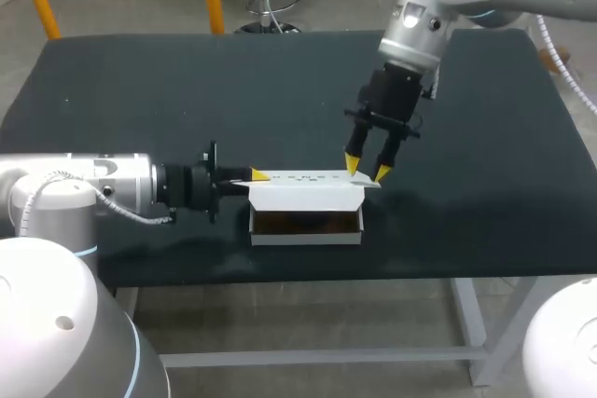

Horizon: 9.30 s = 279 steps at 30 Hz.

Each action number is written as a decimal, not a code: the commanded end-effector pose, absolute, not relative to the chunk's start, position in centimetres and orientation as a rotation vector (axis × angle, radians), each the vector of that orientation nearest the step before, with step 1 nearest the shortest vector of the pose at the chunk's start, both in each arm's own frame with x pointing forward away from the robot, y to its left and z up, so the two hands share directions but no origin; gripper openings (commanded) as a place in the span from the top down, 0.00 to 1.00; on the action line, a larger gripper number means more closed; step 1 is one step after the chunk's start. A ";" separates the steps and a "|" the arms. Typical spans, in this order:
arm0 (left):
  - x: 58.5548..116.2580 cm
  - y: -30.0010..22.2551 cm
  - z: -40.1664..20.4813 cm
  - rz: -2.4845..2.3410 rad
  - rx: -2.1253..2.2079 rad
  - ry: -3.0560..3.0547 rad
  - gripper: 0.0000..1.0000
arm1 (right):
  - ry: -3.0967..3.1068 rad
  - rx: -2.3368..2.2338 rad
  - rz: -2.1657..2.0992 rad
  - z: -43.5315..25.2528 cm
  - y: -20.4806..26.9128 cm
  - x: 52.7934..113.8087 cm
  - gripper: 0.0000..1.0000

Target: Assemble the packaging by folding the flat box into shape, placing the metal phone stand inside, and closing the box properly

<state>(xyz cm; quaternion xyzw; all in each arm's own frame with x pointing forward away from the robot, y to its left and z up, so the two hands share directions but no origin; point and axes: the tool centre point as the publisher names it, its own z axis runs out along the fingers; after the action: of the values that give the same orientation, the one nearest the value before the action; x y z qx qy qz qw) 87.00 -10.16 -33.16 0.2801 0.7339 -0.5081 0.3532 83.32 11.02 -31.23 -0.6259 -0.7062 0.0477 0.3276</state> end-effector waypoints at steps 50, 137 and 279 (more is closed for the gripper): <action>82.6 0.1 -28.5 -1.018 0.606 2.170 0.00 | -1.832 -1.609 0.099 -33.3 11.1 82.7 0.51; 89.4 -6.6 -27.8 -0.297 -2.287 2.494 0.00 | -1.873 -1.803 -0.156 -35.7 11.1 81.9 0.51; 83.4 -8.0 -36.6 -0.366 -2.559 2.235 0.51 | -1.822 -1.929 -0.429 -38.6 11.7 81.5 0.50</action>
<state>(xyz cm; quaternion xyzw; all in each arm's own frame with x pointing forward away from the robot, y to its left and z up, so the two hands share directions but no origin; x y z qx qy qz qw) 83.97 -8.03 -36.43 -0.7402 0.6493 -0.1021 -0.1418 81.42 11.63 -38.08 -0.6997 -0.6606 -0.1549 0.2238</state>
